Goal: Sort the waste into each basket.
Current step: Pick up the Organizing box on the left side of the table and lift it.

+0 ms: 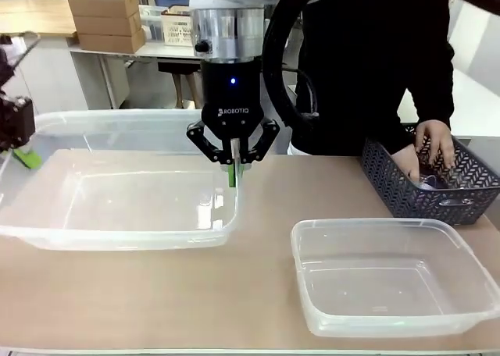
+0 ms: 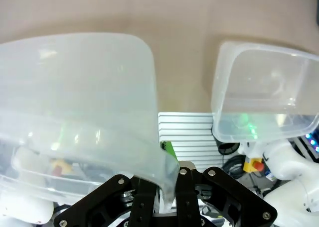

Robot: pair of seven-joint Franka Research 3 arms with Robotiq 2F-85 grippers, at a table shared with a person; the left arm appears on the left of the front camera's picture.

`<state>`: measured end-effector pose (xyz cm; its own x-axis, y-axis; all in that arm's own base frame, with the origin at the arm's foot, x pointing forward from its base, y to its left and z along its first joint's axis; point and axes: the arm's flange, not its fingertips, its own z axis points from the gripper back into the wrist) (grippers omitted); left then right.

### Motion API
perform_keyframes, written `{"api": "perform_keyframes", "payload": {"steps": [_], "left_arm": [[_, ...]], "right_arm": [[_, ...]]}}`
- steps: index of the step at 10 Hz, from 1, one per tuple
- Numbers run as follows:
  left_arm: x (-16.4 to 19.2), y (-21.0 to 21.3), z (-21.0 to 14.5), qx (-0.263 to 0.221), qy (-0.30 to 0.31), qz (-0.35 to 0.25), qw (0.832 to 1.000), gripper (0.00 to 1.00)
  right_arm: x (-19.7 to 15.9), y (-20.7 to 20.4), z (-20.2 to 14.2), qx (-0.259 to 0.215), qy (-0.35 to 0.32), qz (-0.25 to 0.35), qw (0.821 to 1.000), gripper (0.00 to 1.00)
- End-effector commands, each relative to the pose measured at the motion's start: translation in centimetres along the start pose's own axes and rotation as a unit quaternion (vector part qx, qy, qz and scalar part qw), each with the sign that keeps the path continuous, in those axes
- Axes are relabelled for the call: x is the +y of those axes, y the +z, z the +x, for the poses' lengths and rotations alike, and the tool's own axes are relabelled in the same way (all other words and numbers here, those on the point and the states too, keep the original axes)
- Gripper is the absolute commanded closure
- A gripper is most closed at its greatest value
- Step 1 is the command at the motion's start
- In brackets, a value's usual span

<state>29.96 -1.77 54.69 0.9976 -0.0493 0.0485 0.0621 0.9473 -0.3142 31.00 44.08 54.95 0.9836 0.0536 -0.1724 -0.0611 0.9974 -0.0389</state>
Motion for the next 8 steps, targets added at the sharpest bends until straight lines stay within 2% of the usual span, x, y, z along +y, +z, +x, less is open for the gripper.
{"api": "perform_keyframes", "payload": {"steps": [1, 2, 3, 4, 5, 7, 8], "left_arm": [[0.5, -0.8, -0.7, 0.005, -0.002, 0.004, 1.0, 1.0], [0.5, -0.8, -0.7, 0.005, -0.002, 0.004, 1.0, 1.0], [0.3, -0.8, -0.2, 0.008, 0.002, 0.002, 1.0, 0.94], [-0.6, -0.6, 1.1, 0.025, -0.025, -0.032, 0.999, 0.94], [-2.2, -0.6, 3.1, 0.04, -0.014, -0.06, 0.997, 0.94], [-6.9, -2.7, 7.5, 0.119, -0.032, -0.061, 0.991, 0.94], [-9.4, -3.6, 9.0, 0.136, -0.043, -0.048, 0.989, 0.94]], "right_arm": [[0.2, -1.4, -0.2, -0.002, 0.002, -0.001, 1.0, 1.0], [0.2, -1.4, -0.2, -0.002, 0.002, -0.001, 1.0, 1.0], [0.1, -0.3, 0.0, 0.002, 0.001, -0.001, 1.0, 0.95], [-2.8, -1.3, 0.4, 0.015, -0.033, 0.011, 0.999, 0.95], [-5.7, -2.1, 0.8, 0.037, -0.045, 0.011, 0.998, 0.95], [-11.7, -2.0, 1.0, 0.05, -0.04, 0.022, 0.998, 0.95], [-13.7, -2.3, 1.3, 0.055, -0.047, 0.017, 0.997, 0.95]]}}
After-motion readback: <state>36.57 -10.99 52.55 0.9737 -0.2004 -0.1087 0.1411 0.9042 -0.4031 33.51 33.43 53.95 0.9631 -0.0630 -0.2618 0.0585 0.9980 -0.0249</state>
